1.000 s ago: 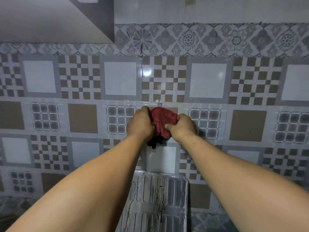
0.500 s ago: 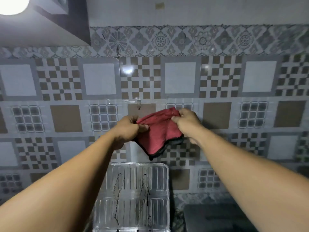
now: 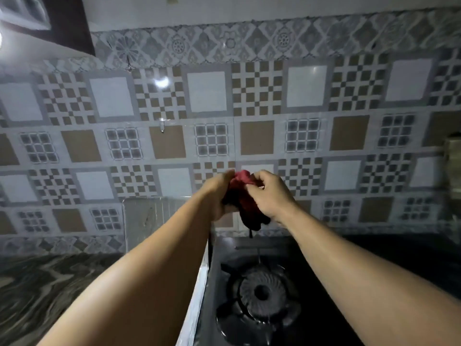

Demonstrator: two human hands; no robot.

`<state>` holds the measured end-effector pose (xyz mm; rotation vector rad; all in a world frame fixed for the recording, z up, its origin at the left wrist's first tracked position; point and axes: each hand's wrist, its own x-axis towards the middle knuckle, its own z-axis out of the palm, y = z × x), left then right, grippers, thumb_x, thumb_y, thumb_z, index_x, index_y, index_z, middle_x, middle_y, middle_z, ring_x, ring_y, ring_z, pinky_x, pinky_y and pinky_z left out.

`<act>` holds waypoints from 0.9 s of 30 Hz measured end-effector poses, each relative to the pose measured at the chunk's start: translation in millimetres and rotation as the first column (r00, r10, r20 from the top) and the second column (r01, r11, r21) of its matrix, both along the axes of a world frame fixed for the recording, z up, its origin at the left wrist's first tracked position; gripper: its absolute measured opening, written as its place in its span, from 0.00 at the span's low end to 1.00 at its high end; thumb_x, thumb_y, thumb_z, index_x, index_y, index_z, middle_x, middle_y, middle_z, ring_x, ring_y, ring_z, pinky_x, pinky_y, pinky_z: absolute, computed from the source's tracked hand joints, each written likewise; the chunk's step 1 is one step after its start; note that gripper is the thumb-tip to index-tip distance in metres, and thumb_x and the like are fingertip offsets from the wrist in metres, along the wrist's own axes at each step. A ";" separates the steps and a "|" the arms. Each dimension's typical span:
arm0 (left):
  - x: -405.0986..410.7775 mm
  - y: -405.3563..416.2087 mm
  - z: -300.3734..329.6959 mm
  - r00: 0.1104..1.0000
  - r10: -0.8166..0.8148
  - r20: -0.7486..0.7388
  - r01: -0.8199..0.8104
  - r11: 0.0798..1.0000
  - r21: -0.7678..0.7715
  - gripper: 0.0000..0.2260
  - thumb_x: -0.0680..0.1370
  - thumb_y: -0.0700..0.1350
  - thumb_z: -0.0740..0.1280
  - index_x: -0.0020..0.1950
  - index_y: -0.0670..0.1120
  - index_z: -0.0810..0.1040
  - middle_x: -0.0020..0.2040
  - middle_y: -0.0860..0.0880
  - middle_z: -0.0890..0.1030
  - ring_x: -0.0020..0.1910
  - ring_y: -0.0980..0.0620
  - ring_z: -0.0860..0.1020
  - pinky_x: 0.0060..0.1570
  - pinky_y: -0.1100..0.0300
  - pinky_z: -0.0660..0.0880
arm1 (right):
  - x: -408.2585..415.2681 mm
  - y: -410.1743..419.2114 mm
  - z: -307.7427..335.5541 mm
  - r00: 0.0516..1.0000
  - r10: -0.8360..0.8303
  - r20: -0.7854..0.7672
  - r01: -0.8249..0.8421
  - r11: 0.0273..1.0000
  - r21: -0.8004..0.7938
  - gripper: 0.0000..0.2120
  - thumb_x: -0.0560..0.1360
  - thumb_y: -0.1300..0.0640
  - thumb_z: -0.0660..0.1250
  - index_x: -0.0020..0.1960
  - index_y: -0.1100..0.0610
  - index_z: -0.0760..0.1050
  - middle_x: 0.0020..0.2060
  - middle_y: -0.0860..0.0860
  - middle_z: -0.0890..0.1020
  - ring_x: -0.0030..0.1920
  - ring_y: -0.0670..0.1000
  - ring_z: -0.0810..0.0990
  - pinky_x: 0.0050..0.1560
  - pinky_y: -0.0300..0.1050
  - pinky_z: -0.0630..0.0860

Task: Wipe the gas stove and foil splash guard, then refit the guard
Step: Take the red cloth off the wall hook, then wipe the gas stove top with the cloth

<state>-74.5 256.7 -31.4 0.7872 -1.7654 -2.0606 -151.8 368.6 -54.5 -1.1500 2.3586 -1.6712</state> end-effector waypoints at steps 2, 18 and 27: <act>-2.7 26.9 0.1 1.000 -0.010 0.014 0.010 1.000 -0.011 0.16 0.80 0.52 0.65 0.57 0.40 0.81 0.45 0.43 0.85 0.39 0.48 0.83 0.34 0.55 0.80 | 1.6 26.8 -3.7 0.998 0.062 -0.016 -0.062 0.997 0.049 0.06 0.76 0.56 0.68 0.52 0.53 0.79 0.47 0.50 0.82 0.48 0.52 0.81 0.48 0.45 0.77; -18.0 38.1 -62.2 0.975 0.068 0.209 0.065 0.820 -0.568 0.18 0.80 0.56 0.64 0.61 0.44 0.78 0.57 0.44 0.83 0.54 0.47 0.80 0.58 0.46 0.77 | -43.4 30.9 -80.8 0.967 -0.067 0.244 0.044 0.994 0.097 0.11 0.79 0.59 0.61 0.59 0.49 0.74 0.49 0.53 0.81 0.49 0.55 0.79 0.50 0.50 0.76; 4.1 -15.6 -191.3 0.792 0.283 0.541 0.464 0.295 -0.835 0.48 0.69 0.78 0.43 0.80 0.48 0.51 0.81 0.45 0.51 0.80 0.43 0.44 0.76 0.37 0.48 | -74.1 -25.9 -108.7 0.996 0.028 -0.081 0.007 0.912 0.410 0.19 0.76 0.65 0.60 0.63 0.49 0.75 0.51 0.54 0.80 0.49 0.59 0.79 0.49 0.49 0.77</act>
